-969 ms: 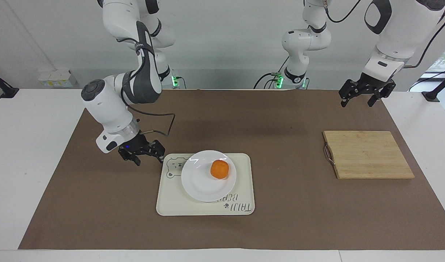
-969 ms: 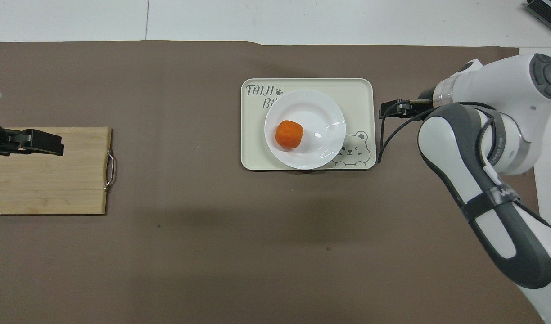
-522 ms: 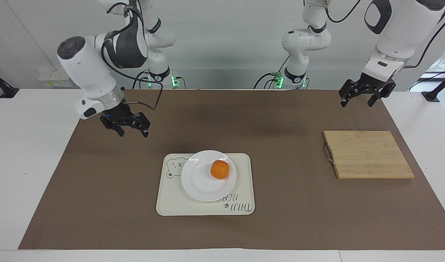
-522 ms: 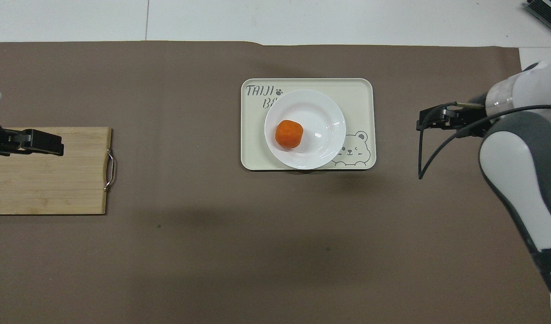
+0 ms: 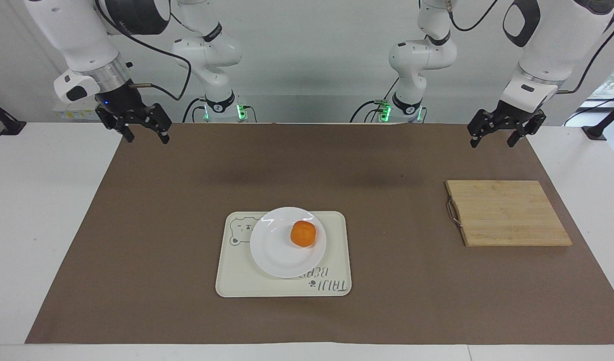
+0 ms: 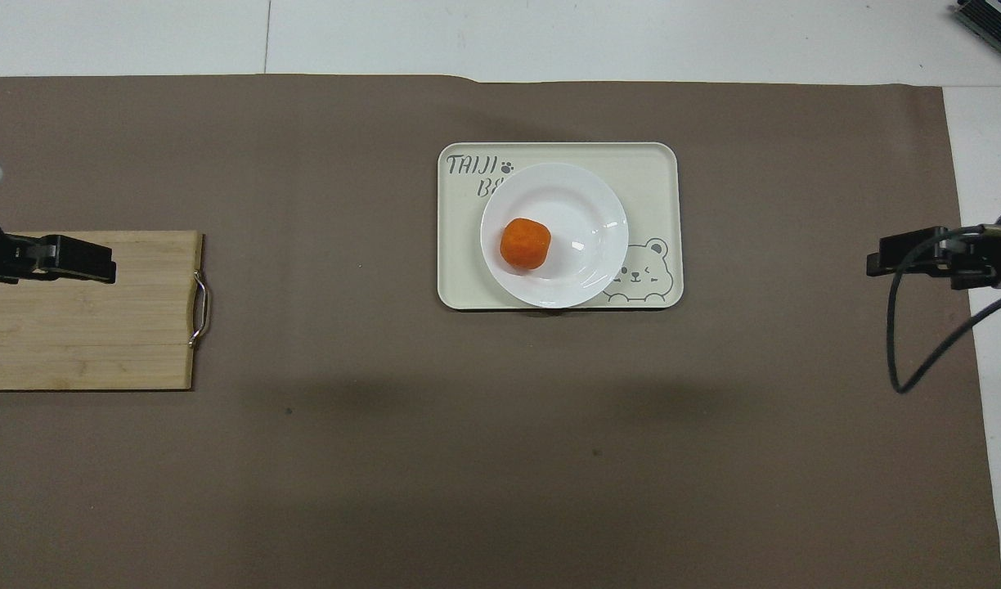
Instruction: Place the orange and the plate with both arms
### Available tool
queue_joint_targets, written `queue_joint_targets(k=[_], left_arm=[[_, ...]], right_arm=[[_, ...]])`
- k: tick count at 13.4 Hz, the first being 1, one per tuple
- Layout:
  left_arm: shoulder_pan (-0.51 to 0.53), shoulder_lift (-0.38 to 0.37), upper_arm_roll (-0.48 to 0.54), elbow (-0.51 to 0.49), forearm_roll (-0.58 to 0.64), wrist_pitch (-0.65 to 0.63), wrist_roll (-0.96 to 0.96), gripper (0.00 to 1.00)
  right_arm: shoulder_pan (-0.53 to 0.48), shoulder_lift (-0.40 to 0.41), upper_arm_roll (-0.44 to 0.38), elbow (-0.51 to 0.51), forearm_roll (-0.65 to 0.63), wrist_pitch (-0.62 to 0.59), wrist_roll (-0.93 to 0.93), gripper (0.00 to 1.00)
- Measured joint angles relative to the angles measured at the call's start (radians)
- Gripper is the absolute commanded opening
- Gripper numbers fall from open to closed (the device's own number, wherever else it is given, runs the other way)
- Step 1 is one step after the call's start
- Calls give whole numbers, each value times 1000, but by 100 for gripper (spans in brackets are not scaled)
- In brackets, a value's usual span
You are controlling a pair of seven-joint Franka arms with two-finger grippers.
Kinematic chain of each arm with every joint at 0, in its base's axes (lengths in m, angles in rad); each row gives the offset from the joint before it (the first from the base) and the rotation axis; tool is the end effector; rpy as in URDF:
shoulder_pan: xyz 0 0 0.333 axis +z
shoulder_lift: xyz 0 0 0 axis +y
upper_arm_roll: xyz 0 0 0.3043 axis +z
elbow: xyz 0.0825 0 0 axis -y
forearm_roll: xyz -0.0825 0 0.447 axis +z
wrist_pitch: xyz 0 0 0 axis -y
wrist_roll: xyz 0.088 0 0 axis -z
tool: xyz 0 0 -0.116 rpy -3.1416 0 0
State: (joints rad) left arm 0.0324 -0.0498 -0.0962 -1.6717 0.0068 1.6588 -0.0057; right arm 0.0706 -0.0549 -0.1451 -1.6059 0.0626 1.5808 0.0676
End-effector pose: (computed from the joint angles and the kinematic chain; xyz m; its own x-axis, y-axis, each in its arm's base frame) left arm 0.6089 -0.0393 0.5878 0.9976 -0.0587 0.0367 -0.0583 -0.9982 -0.0114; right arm 0.6012 -0.0398 0.6193 0.9896 -0.1421 0.0244 -0.1400 -0.9875 -0.0723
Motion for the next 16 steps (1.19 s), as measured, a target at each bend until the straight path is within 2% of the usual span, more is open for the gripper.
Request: queue_joint_targets(k=[2,5,10,16], left_arm=[[-1,0,-5,0,-5,0,0,100],[-1,-5,-8,0,-6,-4,1,100],[-1,-19,-8,0,-6,-29,55,100],[-1,-19,-6,0,-6,-29,62,100]], right_arm=[[2,-2,9,79,-45,-82,-2,100],[3,-3,16,112,-62,-116,-39,100],[14,-20,24,114,-64,-124,-58,100],[15,-36,36,63,-69,-116,-61,100]])
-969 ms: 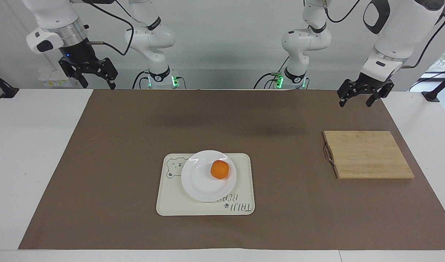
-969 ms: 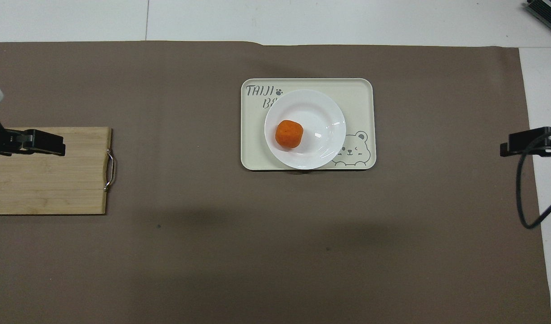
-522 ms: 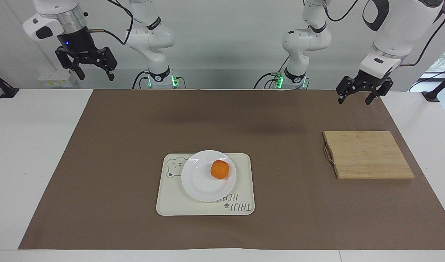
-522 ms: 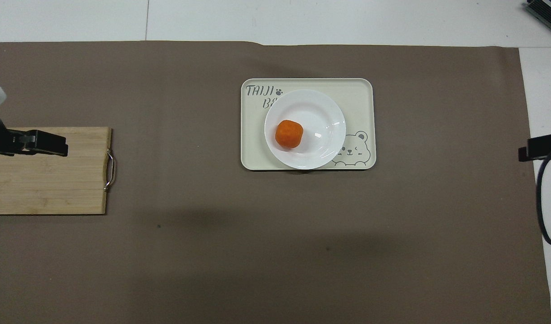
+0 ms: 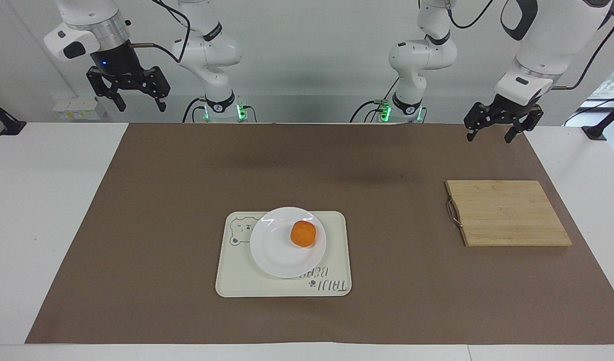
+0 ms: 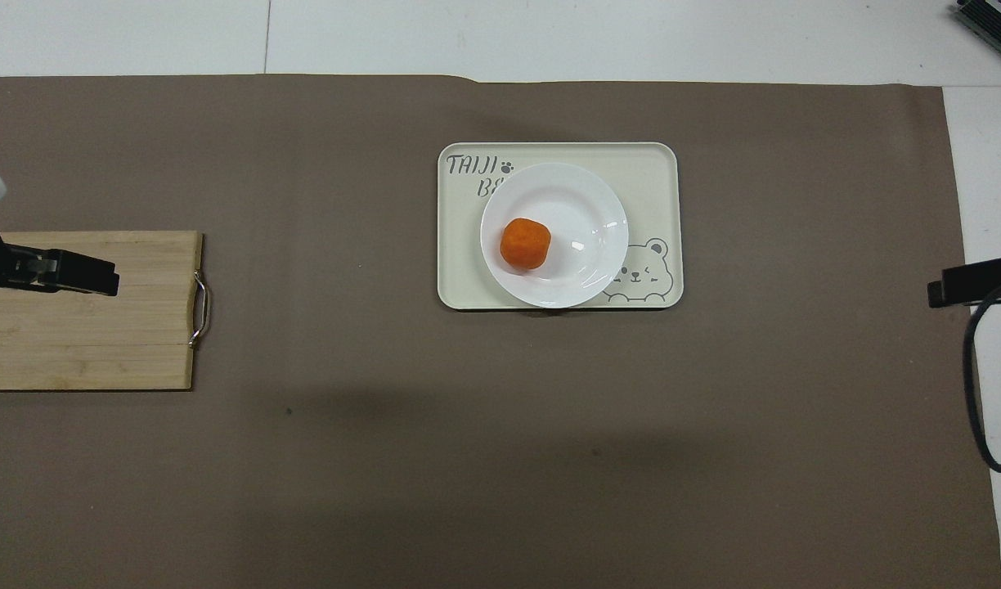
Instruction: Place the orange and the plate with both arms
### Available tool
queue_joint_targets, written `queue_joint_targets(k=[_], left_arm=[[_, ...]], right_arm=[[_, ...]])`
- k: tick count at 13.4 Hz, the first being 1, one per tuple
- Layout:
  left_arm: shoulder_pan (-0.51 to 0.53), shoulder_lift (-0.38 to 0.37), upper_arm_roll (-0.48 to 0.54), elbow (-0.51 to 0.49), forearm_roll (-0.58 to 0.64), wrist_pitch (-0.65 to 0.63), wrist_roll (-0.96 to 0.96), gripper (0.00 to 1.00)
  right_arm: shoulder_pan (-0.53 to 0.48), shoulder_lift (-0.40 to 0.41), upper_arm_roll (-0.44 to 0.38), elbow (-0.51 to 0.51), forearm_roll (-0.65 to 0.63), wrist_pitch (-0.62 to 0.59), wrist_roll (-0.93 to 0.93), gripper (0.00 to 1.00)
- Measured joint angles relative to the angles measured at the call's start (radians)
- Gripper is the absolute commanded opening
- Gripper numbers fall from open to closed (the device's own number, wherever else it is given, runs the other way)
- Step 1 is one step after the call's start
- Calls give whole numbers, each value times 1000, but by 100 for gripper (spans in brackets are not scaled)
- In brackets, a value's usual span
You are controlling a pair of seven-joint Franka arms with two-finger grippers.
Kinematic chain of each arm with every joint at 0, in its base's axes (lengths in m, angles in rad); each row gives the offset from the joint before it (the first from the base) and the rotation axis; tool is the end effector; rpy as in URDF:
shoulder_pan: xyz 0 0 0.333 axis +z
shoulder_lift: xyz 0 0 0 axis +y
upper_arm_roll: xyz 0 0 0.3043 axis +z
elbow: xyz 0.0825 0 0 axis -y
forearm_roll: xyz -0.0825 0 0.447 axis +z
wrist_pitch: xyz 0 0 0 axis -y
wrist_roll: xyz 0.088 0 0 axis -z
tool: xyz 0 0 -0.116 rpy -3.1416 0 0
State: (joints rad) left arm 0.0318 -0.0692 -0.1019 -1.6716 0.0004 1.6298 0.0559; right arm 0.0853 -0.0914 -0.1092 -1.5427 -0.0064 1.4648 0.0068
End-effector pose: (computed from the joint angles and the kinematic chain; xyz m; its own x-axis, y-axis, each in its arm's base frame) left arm 0.6003 -0.0438 0.5968 0.9917 -0.1256 0.0266 -0.1254 -0.9921 -0.0089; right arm 0.5778 -0.0176 0.6636 0.9994 -0.0310 0.0129 -0.0310 -0.9995 -0.0037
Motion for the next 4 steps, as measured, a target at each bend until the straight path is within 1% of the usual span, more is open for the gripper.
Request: queue_joint_targets(k=[2,4], left_arm=[[0,0,2,0,0,0,0,100],[0,0,2,0,0,0,0,100]], right_arm=[[0,-27,0,-47,-30,47,-11,100],[0,-50,0,-77,-37,56,-14,100]])
